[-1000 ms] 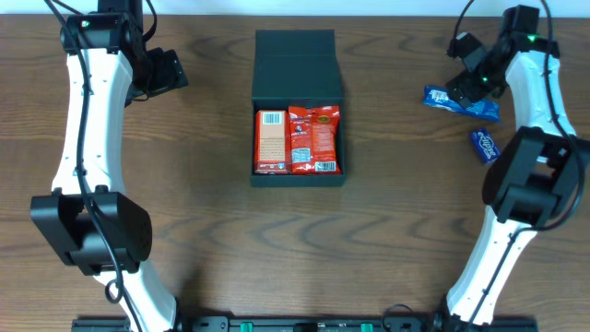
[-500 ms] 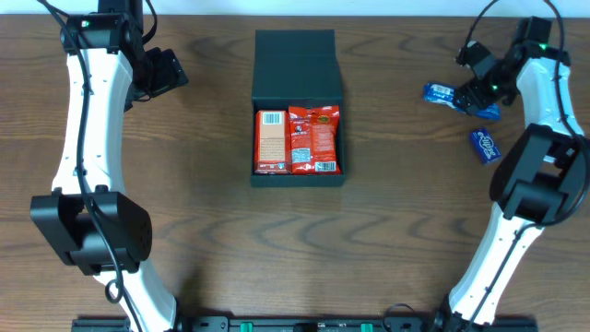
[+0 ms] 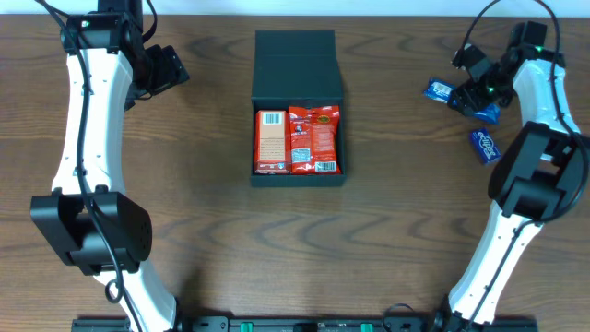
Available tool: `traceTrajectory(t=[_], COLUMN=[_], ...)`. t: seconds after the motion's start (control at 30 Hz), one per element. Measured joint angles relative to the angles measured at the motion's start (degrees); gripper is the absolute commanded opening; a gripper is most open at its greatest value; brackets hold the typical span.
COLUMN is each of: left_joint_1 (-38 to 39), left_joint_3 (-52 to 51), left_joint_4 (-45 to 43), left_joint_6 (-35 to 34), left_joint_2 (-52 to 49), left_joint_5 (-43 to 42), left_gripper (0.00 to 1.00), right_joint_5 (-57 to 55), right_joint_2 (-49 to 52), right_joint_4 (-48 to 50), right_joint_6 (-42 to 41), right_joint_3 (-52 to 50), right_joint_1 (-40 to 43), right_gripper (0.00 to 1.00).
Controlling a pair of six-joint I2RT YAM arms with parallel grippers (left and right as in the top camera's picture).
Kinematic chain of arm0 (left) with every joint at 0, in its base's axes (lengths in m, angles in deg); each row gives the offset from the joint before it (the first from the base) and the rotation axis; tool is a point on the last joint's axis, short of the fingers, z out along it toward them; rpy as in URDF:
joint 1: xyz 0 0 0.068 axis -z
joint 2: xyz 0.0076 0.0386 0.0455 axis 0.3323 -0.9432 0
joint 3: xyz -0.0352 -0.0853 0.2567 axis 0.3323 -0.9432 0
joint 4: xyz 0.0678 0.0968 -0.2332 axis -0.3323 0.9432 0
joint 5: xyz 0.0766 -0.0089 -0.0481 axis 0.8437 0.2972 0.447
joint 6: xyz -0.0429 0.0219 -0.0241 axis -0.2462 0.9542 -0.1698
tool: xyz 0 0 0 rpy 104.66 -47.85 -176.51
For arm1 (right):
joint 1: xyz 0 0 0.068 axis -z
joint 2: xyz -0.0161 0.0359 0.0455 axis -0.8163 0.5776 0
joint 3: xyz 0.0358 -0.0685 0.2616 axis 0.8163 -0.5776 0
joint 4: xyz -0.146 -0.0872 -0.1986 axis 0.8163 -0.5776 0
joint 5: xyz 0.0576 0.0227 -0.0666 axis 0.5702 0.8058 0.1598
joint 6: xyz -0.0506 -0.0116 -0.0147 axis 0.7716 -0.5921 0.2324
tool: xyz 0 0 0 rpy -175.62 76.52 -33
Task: Pack container
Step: 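Grasp the blue snack bar with right gripper and lift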
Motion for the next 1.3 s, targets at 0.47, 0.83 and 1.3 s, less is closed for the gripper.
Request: traceTrajectory(t=[0.47,0.83,1.3], left_joint_1=[0.00,0.00,0.00], left_joint_3=[0.00,0.00,0.00], left_joint_4=[-1.29,-1.53,-2.03], left_joint_6=[0.00,0.00,0.00], left_joint_2=[0.00,0.00,0.00], left_joint_5=[0.00,0.00,-0.02], left_gripper=[0.95,0.95,0.95], right_joint_5=[0.96,0.94,1.05], right_joint_2=[0.70,0.70,0.70], right_joint_4=[-0.02,0.00,0.00], right_joint_6=[-0.50,-2.10,-5.18], right_joint_3=[0.00,-0.02,0.00], right_joint_1=[-0.17,-1.16,-1.81], right_gripper=[0.64,0.51,0.35])
